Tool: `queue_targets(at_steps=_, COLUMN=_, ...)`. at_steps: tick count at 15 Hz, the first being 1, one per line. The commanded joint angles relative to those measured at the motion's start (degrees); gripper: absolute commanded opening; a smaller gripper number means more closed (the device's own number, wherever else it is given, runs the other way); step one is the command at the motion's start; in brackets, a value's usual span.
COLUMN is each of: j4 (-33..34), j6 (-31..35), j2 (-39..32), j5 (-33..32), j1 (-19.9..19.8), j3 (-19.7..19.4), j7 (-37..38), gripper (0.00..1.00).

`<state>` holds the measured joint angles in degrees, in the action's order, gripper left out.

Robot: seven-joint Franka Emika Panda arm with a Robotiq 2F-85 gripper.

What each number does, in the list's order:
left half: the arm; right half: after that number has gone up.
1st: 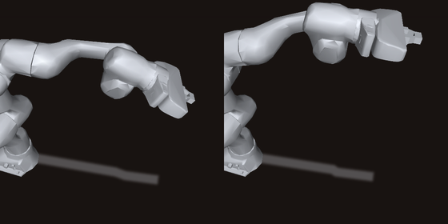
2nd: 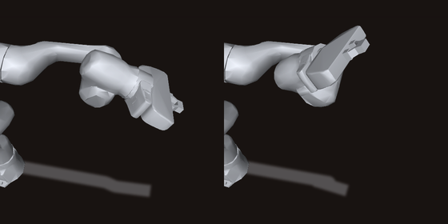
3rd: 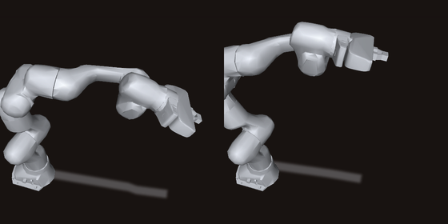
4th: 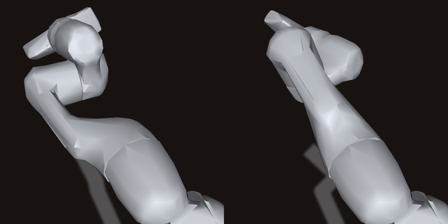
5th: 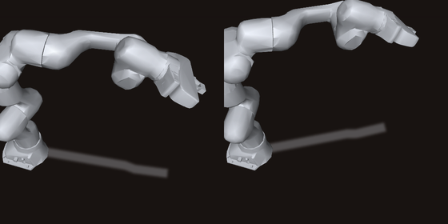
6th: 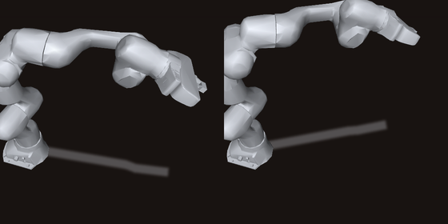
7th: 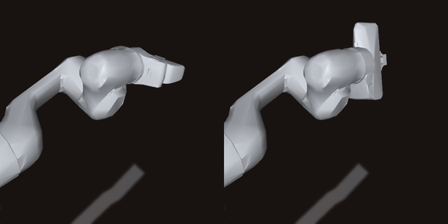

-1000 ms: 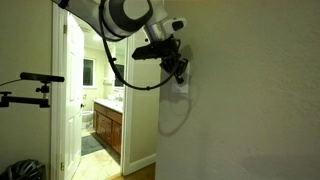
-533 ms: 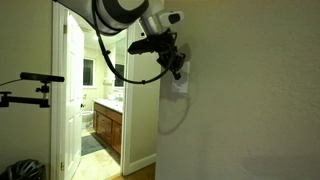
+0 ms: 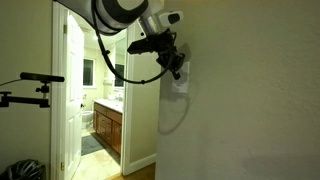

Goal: Pull down the switch on the wall

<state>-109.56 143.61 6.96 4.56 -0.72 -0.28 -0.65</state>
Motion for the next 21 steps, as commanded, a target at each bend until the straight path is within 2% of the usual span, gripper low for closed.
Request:
queue_targets(at_steps=1, j4=0.6, j6=-0.7, j2=-0.7, j5=0.9, j1=0.3, j3=-0.2, j7=0.4, gripper=0.04)
queue_targets(at_steps=21, j4=4.5, j6=0.8, j2=-4.6, j5=0.8, j1=0.0, j3=-0.3, j7=0.7, gripper=0.04)
